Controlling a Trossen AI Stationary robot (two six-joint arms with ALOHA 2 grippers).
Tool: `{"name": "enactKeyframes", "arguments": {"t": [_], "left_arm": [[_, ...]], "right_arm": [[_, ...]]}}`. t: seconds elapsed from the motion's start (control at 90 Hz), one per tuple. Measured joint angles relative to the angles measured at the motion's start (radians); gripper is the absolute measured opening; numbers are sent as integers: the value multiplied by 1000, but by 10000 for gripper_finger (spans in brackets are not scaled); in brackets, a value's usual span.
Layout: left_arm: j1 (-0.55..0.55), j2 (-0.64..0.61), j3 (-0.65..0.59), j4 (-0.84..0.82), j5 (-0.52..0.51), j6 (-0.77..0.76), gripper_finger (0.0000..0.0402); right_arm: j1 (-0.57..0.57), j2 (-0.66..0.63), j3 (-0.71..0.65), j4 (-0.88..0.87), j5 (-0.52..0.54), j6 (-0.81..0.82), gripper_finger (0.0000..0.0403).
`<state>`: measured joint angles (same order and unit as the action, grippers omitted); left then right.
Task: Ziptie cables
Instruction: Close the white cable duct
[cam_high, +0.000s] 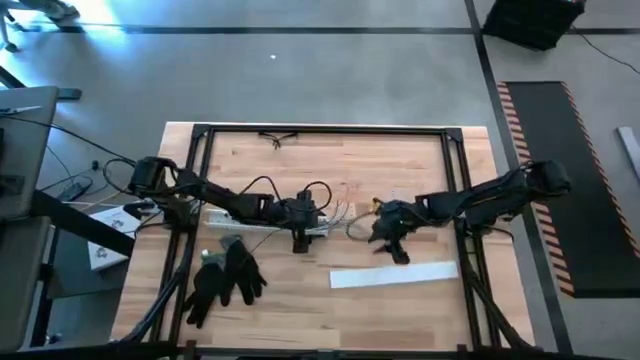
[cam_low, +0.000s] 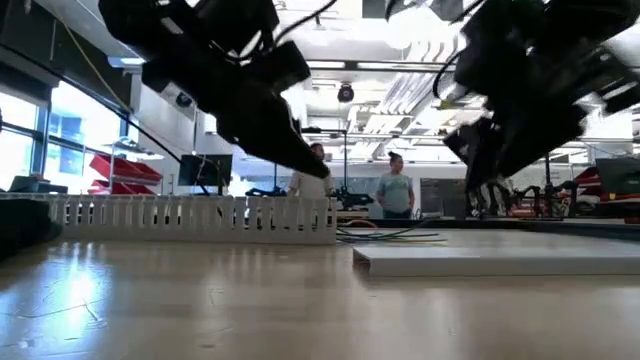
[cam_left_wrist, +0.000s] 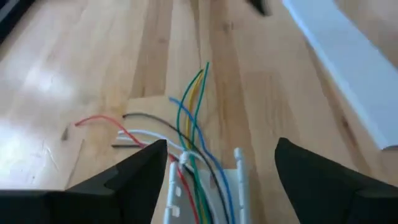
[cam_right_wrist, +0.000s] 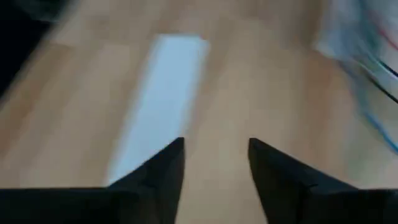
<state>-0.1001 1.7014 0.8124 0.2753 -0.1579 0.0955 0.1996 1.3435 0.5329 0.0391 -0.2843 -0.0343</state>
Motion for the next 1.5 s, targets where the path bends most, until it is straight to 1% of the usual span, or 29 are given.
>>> {"name": "enactKeyframes", "arguments": {"t": [0.078,0.144,0.211,0.3,0.4,0.456,0.489,0.589,0.644,0.722,0.856,1.0,1.156,1.356,1.5], "left_arm": [[-10,1,0,-5,-17,-19,278],[-19,1,0,-9,-20,-41,278],[-27,1,0,-20,-23,-70,278],[-35,1,0,-31,-37,-109,278],[-47,2,0,-44,-39,-137,278],[-51,4,0,-40,-39,-151,278],[-54,4,0,-40,-39,-160,278],[-64,4,0,-39,-45,-193,278],[-72,4,0,-38,-59,-218,278],[-88,4,0,-38,-77,-241,278],[-121,4,0,-34,-95,-252,278],[-154,4,0,-23,-96,-251,278],[-184,4,0,-23,-104,-251,278],[-202,4,0,-23,-149,-250,278],[-202,4,0,-23,-152,-250,278]], "right_arm": [[92,21,-16,95,31,18,228],[170,39,-17,135,106,28,260],[236,65,-17,161,208,35,284],[296,92,-18,183,337,118,303],[340,143,-18,173,452,229,308],[360,176,-18,176,492,277,309],[371,197,-18,188,499,295,309],[412,284,-18,213,530,305,309],[429,329,-16,265,554,308,309],[447,396,-14,327,610,357,309],[451,463,-11,396,657,420,296],[452,479,-10,406,705,490,261],[452,479,-11,411,723,524,213],[450,466,-17,432,730,525,210],[442,426,-20,422,736,530,210]]}}
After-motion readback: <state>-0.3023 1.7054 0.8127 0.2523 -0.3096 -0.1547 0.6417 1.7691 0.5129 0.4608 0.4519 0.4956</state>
